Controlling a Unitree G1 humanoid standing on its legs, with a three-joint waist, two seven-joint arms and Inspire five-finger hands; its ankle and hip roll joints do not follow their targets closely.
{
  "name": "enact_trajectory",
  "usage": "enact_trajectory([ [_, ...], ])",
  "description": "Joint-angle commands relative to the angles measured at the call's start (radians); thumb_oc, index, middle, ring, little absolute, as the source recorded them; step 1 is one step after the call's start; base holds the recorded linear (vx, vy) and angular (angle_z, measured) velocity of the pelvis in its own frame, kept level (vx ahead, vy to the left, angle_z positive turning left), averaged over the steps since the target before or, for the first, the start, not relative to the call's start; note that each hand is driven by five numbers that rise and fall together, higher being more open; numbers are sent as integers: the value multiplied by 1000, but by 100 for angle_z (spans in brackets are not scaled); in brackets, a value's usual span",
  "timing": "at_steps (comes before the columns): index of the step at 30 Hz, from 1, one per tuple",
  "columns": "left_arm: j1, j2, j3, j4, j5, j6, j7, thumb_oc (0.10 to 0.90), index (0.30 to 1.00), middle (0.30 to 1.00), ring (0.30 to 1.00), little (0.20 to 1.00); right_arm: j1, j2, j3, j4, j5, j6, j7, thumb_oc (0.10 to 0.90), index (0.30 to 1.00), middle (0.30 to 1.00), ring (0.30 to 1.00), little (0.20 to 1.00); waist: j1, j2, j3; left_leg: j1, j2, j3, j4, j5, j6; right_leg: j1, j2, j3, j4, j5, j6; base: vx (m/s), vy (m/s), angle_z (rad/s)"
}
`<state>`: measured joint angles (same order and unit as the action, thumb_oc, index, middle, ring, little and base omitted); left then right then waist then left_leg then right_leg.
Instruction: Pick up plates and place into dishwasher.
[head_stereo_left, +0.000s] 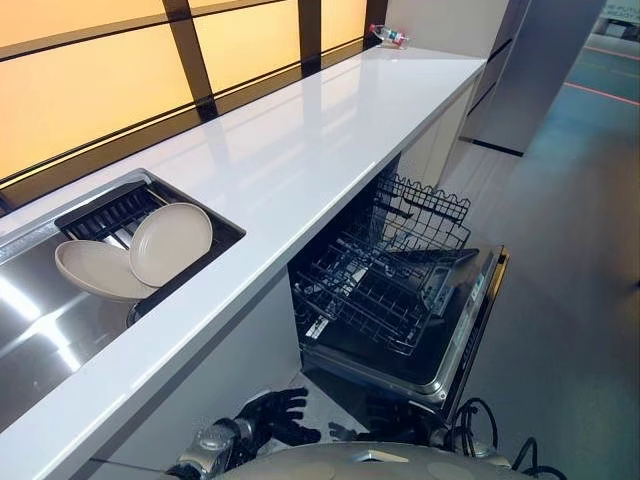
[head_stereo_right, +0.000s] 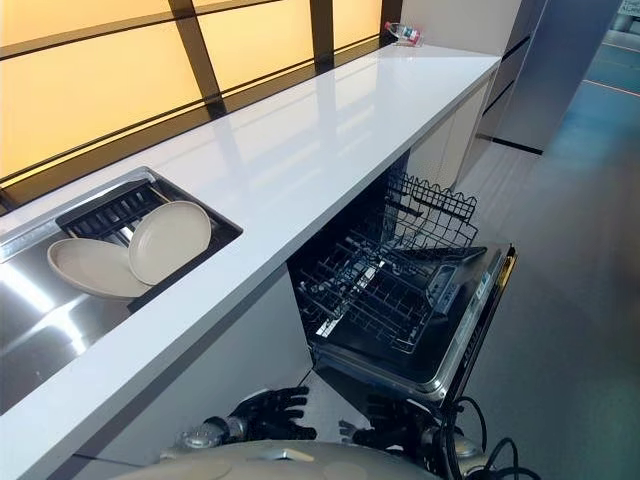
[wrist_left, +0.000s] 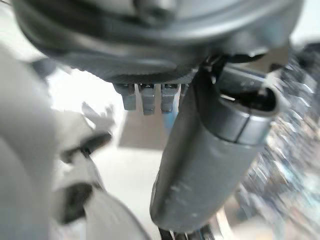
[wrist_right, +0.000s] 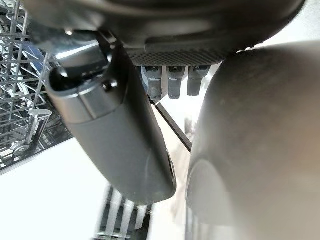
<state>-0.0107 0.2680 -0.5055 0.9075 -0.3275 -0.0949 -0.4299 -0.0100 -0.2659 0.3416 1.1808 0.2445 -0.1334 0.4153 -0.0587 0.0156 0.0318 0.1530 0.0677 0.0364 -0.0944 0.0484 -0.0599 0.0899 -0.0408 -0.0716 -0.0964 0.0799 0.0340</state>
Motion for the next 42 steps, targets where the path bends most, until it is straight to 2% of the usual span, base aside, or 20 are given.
enact_trajectory([
  [1,-145,11,3,-166,-150,39,-99,800,900,900,900,900,-75,21,30,-14,-6,-7,21,800,900,900,900,900,-5,8,61,9,-103,3,7,-59,75,42,16,-19,28,-31,38,0,0,0],
  [2,-148,25,4,-233,-207,78,-126,800,900,900,900,900,-71,19,29,-21,-5,-3,16,800,900,900,900,900,-4,11,61,7,-103,0,7,-58,75,40,15,-20,28,-30,38,0,0,0],
  [5,-150,33,11,-292,-232,113,-150,800,900,900,900,900,-67,19,27,-26,-3,-3,11,800,900,900,900,900,-3,12,63,6,-104,-3,7,-58,77,39,13,-22,29,-29,39,0,0,0],
  [6,-154,55,20,-441,-289,209,-182,800,900,900,900,900,-61,15,26,-35,1,-2,6,800,900,900,900,900,1,14,66,3,-104,-10,7,-56,79,37,12,-22,29,-27,39,0,0,0],
  [7,-153,62,23,-485,-310,240,-204,800,900,900,900,900,-59,14,25,-39,1,-1,5,800,900,900,900,900,2,14,67,1,-105,-12,7,-55,80,36,11,-22,29,-26,39,0,0,0],
  [8,-152,68,30,-570,-349,314,-242,800,900,900,900,900,-58,13,20,-41,2,0,3,800,900,900,900,900,5,15,68,0,-105,-15,7,-54,82,35,10,-22,27,-26,39,0,0,0],
  [9,-152,68,30,-571,-350,315,-241,800,900,900,900,900,-58,13,20,-41,2,0,3,800,900,900,900,900,4,15,68,0,-105,-15,7,-54,82,35,10,-22,27,-26,39,0,0,0],
  [10,-154,77,35,-662,-402,409,-267,800,900,900,900,900,-56,13,19,-43,9,0,-2,800,900,900,900,900,8,16,70,-2,-104,-17,7,-53,83,36,8,-24,25,-24,40,0,0,0],
  [12,-159,95,47,-787,-483,514,-310,800,900,900,900,900,-49,15,22,-42,19,-5,-11,800,900,900,900,900,13,15,68,-4,-105,-22,7,-54,85,38,6,-27,21,-23,40,-1,-13,2],
  [18,-171,125,55,-1011,-725,721,-385,800,900,900,900,900,-34,13,25,-28,46,-19,-22,800,900,900,900,900,19,15,63,-7,-102,-29,7,-57,83,42,2,-32,14,-21,40,-3,-24,3],
  [21,-176,122,47,-1078,-850,777,-361,800,900,900,900,900,-33,13,31,-18,56,-22,-27,800,900,900,900,900,18,16,61,-7,-101,-31,7,-59,82,43,1,-29,12,-21,39,-6,-19,5],
  [23,-182,120,42,-1099,-889,768,-340,800,900,900,900,900,-34,15,35,-11,59,-26,-28,800,900,900,900,900,17,16,60,-6,-101,-32,7,-60,81,45,1,-27,11,-20,38,-8,-15,4],
  [28,-212,157,81,-1171,-892,648,-295,800,900,900,900,900,-25,14,43,-21,58,-22,-38,800,900,900,900,900,15,20,55,-5,-101,-34,7,-61,79,46,-2,-24,9,-20,37,-5,-2,1],
  [33,-264,243,175,-1251,-800,532,-248,800,900,900,900,900,5,8,45,-50,55,-12,-57,800,900,900,900,900,24,23,49,-7,-102,-41,7,-60,78,49,-8,-35,9,-24,39,-5,0,2],
  [35,-306,287,215,-1267,-794,479,-192,800,900,900,900,900,14,7,45,-57,55,-6,-66,800,900,900,900,900,27,25,46,-8,-102,-47,7,-58,76,51,-9,-42,9,-25,41,-6,1,10],
  [42,-501,383,334,-1210,-849,406,-38,800,900,900,900,900,13,13,49,-43,55,10,-75,800,900,900,900,900,26,25,26,-11,-101,-44,7,-54,69,52,-8,-57,9,-29,41,10,-9,7],
])
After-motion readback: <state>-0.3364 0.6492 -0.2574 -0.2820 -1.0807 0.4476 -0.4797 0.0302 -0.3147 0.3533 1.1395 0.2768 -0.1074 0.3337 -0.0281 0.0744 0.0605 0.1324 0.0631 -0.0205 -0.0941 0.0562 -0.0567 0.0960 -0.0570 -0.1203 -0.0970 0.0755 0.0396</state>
